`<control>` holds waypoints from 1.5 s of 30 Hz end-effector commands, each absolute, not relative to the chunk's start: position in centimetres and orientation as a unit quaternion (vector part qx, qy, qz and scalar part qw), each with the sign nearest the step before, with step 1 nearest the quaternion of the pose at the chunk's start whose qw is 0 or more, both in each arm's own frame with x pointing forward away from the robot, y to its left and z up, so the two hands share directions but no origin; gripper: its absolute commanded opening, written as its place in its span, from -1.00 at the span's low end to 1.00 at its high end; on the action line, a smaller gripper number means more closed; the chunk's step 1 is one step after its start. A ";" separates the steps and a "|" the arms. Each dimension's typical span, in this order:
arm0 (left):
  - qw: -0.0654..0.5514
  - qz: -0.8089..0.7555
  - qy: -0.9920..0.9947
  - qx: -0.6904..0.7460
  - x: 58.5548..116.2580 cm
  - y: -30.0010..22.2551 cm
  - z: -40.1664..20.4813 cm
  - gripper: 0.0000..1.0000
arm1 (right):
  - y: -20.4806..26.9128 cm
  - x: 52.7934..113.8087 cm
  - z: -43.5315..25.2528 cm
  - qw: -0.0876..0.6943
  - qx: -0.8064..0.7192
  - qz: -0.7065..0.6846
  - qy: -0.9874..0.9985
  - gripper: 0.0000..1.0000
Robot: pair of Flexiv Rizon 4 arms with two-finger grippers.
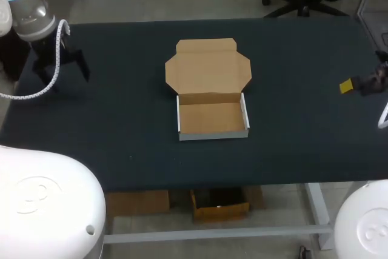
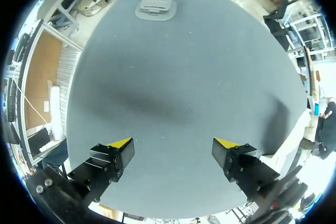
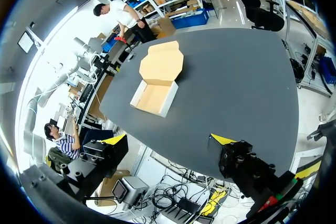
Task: Assemble the packaging by folding the flat box into shape, placing the metal phone stand inside, and closing the box properly
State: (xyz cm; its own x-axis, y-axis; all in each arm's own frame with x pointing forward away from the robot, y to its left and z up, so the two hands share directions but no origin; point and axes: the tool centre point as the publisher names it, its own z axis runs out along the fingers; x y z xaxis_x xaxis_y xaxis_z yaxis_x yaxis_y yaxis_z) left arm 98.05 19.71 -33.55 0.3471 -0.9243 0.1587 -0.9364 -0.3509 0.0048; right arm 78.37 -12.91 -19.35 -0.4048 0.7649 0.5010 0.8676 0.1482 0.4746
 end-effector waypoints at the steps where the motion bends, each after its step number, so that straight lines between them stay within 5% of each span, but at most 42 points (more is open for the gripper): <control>1: 0.040 0.059 -0.569 0.819 98.6 19.8 -33.7 1.00 | -13.0 78.3 -19.2 0.072 -0.540 -0.365 -0.755 1.00; 45: 0.003 0.043 -0.628 0.777 103.9 26.3 -37.4 1.00 | -13.0 78.3 -19.2 0.072 -0.540 -0.365 -0.755 1.00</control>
